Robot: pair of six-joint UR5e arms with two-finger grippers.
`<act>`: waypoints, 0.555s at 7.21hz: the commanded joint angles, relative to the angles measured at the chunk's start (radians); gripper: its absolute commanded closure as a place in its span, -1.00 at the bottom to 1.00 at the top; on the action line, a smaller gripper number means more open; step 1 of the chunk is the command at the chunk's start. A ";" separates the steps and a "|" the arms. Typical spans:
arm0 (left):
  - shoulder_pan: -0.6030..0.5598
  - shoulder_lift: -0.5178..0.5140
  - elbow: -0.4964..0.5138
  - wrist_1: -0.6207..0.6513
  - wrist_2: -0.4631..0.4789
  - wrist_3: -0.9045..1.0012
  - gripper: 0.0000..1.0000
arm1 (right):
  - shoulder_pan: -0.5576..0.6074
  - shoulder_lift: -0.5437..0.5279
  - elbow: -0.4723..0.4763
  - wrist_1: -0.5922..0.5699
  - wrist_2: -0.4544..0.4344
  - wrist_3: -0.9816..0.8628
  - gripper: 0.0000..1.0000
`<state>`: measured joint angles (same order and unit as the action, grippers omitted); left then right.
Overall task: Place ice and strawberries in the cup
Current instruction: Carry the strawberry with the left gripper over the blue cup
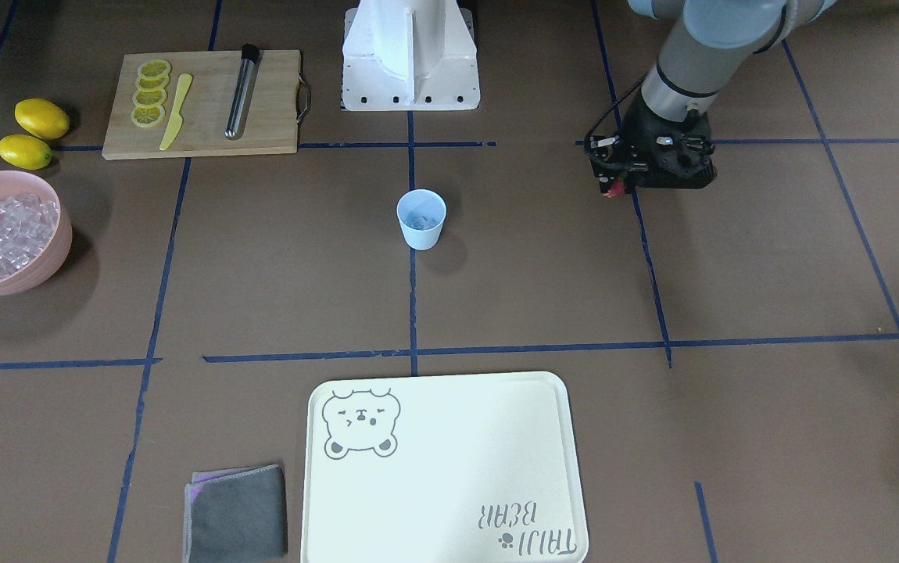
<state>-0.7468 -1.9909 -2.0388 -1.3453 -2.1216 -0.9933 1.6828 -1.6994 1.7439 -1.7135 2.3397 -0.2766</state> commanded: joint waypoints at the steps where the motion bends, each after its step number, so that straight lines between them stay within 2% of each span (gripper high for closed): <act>1: 0.079 -0.132 0.024 0.052 0.018 -0.126 1.00 | 0.000 0.001 0.000 0.000 0.000 0.001 -0.99; 2: 0.119 -0.213 0.079 0.052 0.069 -0.190 1.00 | 0.000 0.001 0.000 0.000 0.000 0.001 -0.99; 4: 0.179 -0.394 0.263 0.043 0.112 -0.289 0.99 | 0.000 0.001 0.000 0.000 0.000 0.001 -0.99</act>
<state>-0.6034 -2.2771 -1.8796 -1.2971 -2.0344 -1.2221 1.6827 -1.6982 1.7442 -1.7134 2.3393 -0.2761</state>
